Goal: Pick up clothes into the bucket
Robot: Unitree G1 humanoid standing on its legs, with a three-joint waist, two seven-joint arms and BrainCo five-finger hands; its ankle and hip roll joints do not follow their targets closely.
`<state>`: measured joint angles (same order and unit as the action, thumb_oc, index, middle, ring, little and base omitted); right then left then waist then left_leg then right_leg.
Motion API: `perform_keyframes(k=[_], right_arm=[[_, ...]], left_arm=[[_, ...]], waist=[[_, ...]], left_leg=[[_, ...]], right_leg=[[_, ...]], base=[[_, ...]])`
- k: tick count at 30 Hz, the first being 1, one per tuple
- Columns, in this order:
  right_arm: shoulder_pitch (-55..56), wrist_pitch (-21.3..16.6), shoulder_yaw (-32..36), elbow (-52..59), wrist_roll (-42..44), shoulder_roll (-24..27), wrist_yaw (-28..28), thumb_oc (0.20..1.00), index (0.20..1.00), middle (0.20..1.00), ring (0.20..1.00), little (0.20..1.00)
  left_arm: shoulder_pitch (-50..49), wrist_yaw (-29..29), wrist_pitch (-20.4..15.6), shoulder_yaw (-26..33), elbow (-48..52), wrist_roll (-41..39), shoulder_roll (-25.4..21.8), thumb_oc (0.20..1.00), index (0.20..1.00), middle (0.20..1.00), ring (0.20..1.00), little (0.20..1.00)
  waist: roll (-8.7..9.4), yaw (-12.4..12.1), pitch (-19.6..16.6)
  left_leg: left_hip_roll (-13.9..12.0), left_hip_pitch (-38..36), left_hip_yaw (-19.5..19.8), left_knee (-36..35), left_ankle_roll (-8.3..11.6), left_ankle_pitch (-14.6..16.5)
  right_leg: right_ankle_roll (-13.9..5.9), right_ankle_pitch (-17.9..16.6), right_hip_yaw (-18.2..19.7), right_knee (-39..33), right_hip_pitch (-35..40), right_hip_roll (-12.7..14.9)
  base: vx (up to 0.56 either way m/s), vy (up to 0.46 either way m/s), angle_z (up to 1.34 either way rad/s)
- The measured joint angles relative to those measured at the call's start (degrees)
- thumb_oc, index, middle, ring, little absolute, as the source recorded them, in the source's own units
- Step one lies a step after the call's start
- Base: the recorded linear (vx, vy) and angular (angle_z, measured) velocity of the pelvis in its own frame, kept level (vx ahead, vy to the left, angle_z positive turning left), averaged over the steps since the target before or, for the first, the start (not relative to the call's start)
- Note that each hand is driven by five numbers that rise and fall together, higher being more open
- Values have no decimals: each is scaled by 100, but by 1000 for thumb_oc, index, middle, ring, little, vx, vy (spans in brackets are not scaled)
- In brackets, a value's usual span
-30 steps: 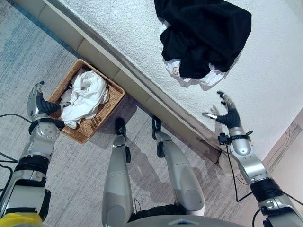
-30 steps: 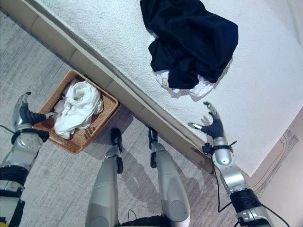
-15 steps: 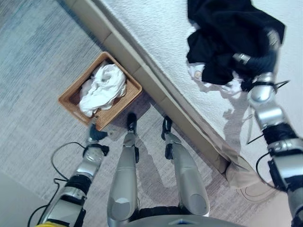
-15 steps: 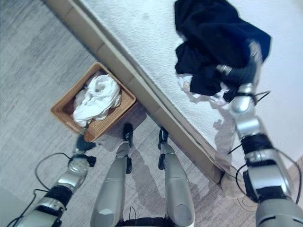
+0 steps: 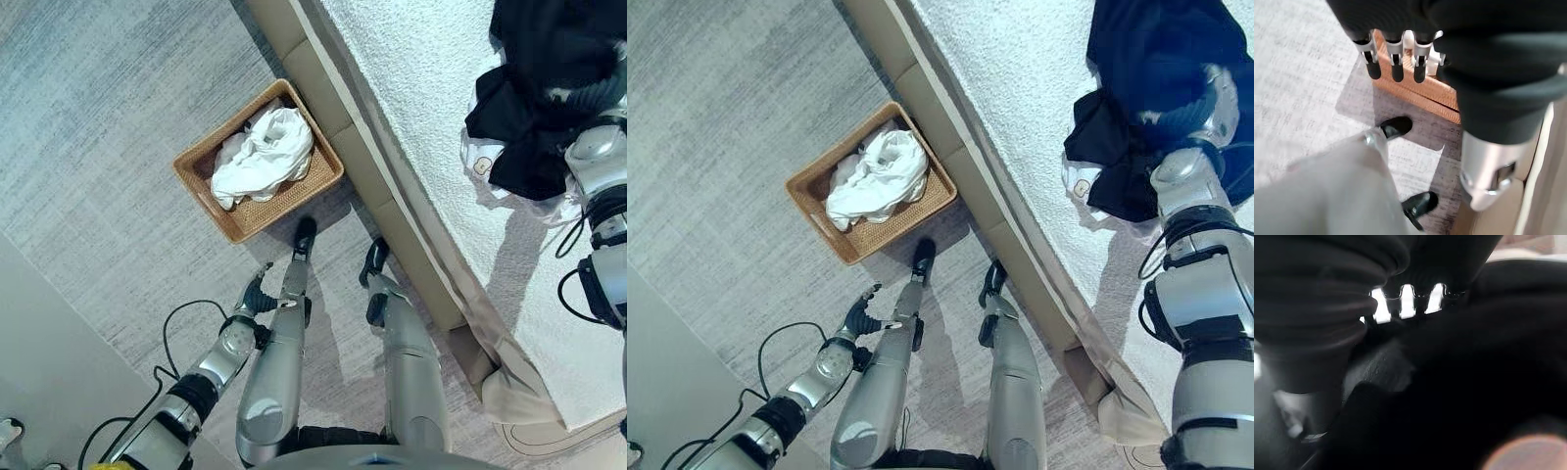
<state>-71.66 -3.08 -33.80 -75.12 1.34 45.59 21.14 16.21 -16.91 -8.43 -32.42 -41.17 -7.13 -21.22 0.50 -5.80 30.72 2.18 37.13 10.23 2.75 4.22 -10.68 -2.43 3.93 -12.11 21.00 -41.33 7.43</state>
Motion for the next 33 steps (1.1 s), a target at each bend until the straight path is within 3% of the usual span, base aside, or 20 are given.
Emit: perform_keyframes(k=[3, 13, 17, 22, 28, 33], right_arm=[[-6, -7, -454, 216, -190, 166, -664, 200, 200, 200, 200, 200], [-238, -11, -743, 563, -190, 466, -1071, 200, 200, 200, 200, 200], [-342, 2, -742, 1131, -177, 628, -903, 200, 200, 200, 200, 200], [-557, 12, -722, 2223, -187, 1339, -337, 200, 200, 200, 200, 200], [-581, -11, 203, 3229, -187, 2008, 367, 200, 200, 200, 200, 200], [-248, -77, 818, 4190, -187, 2353, 511, 200, 200, 200, 200, 200]], left_arm=[[2, 247, -45, 127, 45, -173, 48, 1000, 1000, 1000, 1000, 1000], [151, 455, -79, 163, -75, -298, 221, 1000, 1000, 1000, 1000, 1000], [168, 441, -81, 275, -84, -314, 174, 1000, 1000, 1000, 1000, 1000], [123, 413, -81, 467, -37, -310, -27, 1000, 1000, 1000, 1000, 1000], [-180, 397, -79, 696, 271, -247, -317, 1000, 1000, 1000, 1000, 1000], [-520, 490, -91, 1072, 1220, -302, -534, 1000, 1000, 1000, 1000, 1000]], waist=[[-14, 22, -7], [-18, 53, -8], [-17, 189, -9], [-11, 341, -23], [-14, 504, -57], [-10, 663, -293]], left_leg=[[9, 4, 75, -6, 15, -10], [8, -143, 90, 49, 14, -28], [7, -531, 86, 25, 13, -26], [-15, -1044, 49, -51, -5, -8], [-60, -1760, -125, -175, -105, 113], [-122, -2250, -350, -211, -142, 205]], right_leg=[[14, 70, -56, 114, -34, 28], [65, 137, -100, 260, 90, 51], [63, 137, -100, 205, 498, 48], [49, 122, -76, 54, 1028, 17], [-6, 94, 86, -249, 1736, -67], [-16, -52, 237, -594, 2263, -150]], base=[[11, -38, 11], [-4, -5, 3], [-25, 11, 0], [6, 17, -1], [35, 31, -15], [42, 9, -22]])
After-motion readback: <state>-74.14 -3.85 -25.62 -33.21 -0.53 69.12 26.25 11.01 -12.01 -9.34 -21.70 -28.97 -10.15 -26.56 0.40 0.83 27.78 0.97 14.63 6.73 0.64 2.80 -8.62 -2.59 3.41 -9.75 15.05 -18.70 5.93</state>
